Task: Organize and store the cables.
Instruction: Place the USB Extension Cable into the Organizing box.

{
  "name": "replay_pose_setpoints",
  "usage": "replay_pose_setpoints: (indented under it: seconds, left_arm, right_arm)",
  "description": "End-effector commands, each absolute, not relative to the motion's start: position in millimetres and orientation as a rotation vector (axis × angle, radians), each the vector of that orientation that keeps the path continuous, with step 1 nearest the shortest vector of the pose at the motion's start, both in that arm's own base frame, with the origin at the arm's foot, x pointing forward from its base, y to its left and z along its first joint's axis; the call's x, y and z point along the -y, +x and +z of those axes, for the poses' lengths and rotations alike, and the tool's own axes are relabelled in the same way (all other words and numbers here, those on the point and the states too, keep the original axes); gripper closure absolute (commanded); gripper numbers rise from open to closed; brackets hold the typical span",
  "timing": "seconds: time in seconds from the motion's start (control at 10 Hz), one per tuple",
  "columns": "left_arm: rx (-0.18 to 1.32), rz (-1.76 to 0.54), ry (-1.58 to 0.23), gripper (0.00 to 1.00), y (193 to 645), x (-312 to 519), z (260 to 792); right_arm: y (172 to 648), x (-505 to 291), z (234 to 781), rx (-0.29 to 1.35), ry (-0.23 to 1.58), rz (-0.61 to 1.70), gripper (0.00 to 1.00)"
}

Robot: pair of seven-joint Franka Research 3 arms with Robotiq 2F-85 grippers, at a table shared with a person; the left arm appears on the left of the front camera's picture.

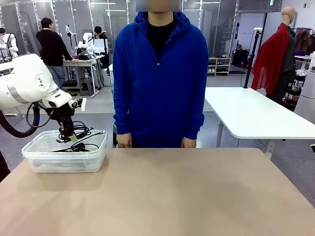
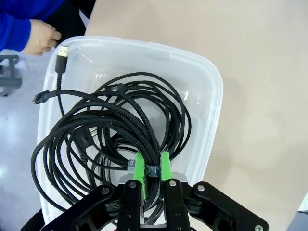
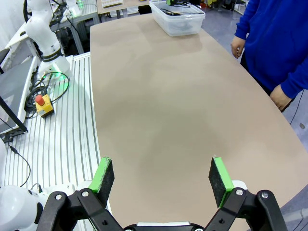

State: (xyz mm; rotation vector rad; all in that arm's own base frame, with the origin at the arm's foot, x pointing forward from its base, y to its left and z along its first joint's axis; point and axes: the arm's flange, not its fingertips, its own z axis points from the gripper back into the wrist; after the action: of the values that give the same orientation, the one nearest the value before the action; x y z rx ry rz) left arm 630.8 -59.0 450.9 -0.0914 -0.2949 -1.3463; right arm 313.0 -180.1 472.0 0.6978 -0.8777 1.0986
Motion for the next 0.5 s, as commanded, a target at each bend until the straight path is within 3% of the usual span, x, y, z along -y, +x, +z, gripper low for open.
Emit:
replay_pose_setpoints:
  seconds: [0.0, 0.2, 0.3, 0.4]
  left_arm:
    - [0.298, -1.371, -0.144, 0.85, 634.0, 60.9, 436.1]
    - [0.287, -1.372, -0.125, 0.85, 631.0, 60.7, 429.0]
    - [0.261, -1.390, -0.095, 0.58, 629.3, 61.6, 427.4]
    - [0.252, -1.402, -0.079, 0.59, 627.4, 64.6, 428.8]
  right_arm:
    - [313.1, 178.9, 474.4, 0.897, 0.698, 1.103, 0.00]
    - [313.1, 178.9, 474.4, 0.897, 0.698, 1.103, 0.00]
    - [313.1, 178.9, 474.4, 0.897, 0.698, 1.103, 0.00]
    - [313.1, 178.9, 474.4, 0.897, 0.698, 1.103, 0.00]
